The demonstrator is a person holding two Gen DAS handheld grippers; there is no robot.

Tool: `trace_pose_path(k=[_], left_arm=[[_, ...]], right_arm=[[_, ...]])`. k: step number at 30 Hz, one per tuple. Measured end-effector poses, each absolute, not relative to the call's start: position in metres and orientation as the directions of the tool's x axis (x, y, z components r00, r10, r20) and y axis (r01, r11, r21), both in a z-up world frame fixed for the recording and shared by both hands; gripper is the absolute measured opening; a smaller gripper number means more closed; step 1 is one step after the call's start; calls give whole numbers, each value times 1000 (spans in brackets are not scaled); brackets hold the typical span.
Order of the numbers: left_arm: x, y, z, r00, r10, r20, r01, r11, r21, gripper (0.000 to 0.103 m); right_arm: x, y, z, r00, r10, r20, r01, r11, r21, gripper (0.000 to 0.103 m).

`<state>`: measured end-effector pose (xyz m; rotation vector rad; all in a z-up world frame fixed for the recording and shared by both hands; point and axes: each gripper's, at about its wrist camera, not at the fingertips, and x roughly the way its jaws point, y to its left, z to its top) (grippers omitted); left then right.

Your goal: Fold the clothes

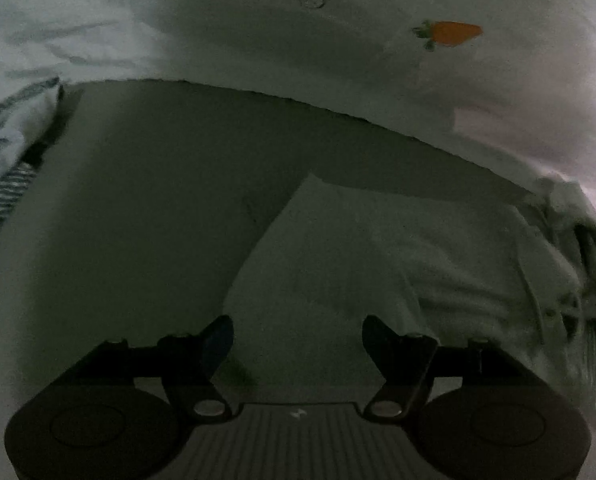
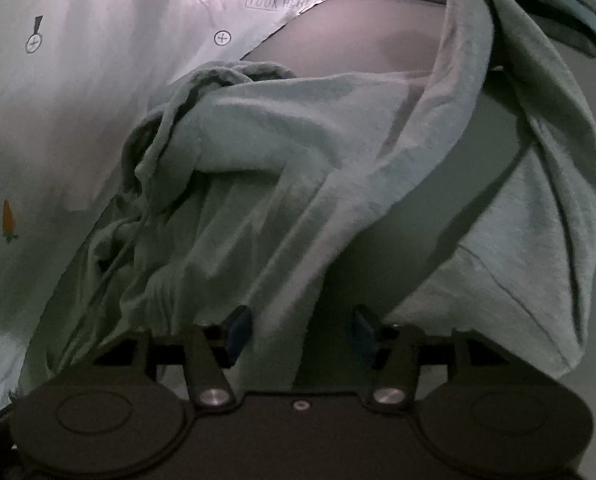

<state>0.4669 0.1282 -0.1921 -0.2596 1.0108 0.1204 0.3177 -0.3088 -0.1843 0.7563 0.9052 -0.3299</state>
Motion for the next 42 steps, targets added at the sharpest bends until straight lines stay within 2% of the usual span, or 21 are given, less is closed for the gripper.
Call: trace_pose_path(k=[1, 3, 4, 5, 7, 10, 12, 15, 16, 18, 20, 21, 26, 29, 31, 32, 33, 34, 35, 39, 42], left_arm=[[473, 130, -195, 526, -27, -850, -226, 959, -171, 72], [483, 132, -200, 529, -41, -848, -234, 953, -192, 53], [486, 134, -200, 536, -43, -843, -231, 953, -195, 19], [488, 138, -198, 542, -41, -840, -227, 954, -193, 3], [494, 148, -181, 585, -4, -811, -232, 957, -172, 3], [503, 175, -139, 687, 98, -720, -271, 954, -129, 3], [508, 201, -110, 740, 183, -648, -348, 927, -136, 0], [518, 241, -83, 716, 438, -544, -548, 835, -49, 1], [521, 254, -78, 702, 461, -543, -572, 819, -43, 1], [520, 266, -78, 714, 367, -596, -524, 845, -107, 11], [510, 253, -91, 727, 237, -644, -412, 901, -133, 33], [505, 239, -100, 718, 186, -671, -353, 928, -120, 37], [478, 156, -158, 608, -64, -791, -33, 994, -105, 48], [470, 139, -163, 595, -77, -800, -7, 995, -101, 59], [465, 130, -165, 593, -77, -802, -3, 995, -98, 58], [462, 126, -166, 591, -77, -803, -1, 995, -97, 52], [459, 122, -167, 590, -77, -804, 0, 995, -95, 46], [457, 117, -168, 589, -77, -805, 2, 996, -94, 34], [454, 113, -168, 587, -77, -806, 4, 996, -93, 23], [443, 95, -172, 582, -77, -810, 11, 996, -87, 19], [429, 87, -170, 579, -80, -812, -3, 995, -100, 19]], right_arm=[[321, -310, -187, 593, 47, -804, 566, 685, 458, 58], [327, -312, -192, 597, 44, -801, 589, 654, 475, 60], [328, -309, -192, 605, 32, -796, 588, 655, 474, 59], [330, -306, -192, 602, 28, -798, 578, 674, 460, 57], [330, -302, -191, 603, 34, -797, 550, 706, 446, 23], [328, -303, -192, 604, 43, -796, 557, 691, 460, 13], [326, -305, -191, 608, 41, -793, 551, 697, 459, 12], [326, -302, -187, 601, 30, -799, 534, 728, 429, 12], [327, -301, -187, 596, 28, -802, 529, 737, 420, 13], [331, -299, -187, 585, 27, -811, 521, 754, 401, 18], [331, -298, -187, 578, 35, -816, 521, 753, 401, 26], [331, -298, -187, 575, 42, -817, 522, 750, 406, 35], [330, -292, -188, 581, 96, -808, 515, 726, 456, 45], [334, -283, -187, 578, 123, -807, 483, 745, 460, 52], [339, -275, -186, 573, 127, -809, 437, 788, 433, 62], [342, -270, -184, 569, 123, -813, 403, 820, 406, 60], [344, -266, -183, 560, 109, -822, 389, 841, 377, 48], [343, -266, -184, 559, 129, -819, 372, 844, 387, 21], [343, -266, -185, 558, 149, -817, 356, 846, 397, 15], [330, -281, -176, 600, 193, -776, 372, 792, 484, 10], [306, -274, -142, 665, 126, -736, 226, 905, 359, 10]])
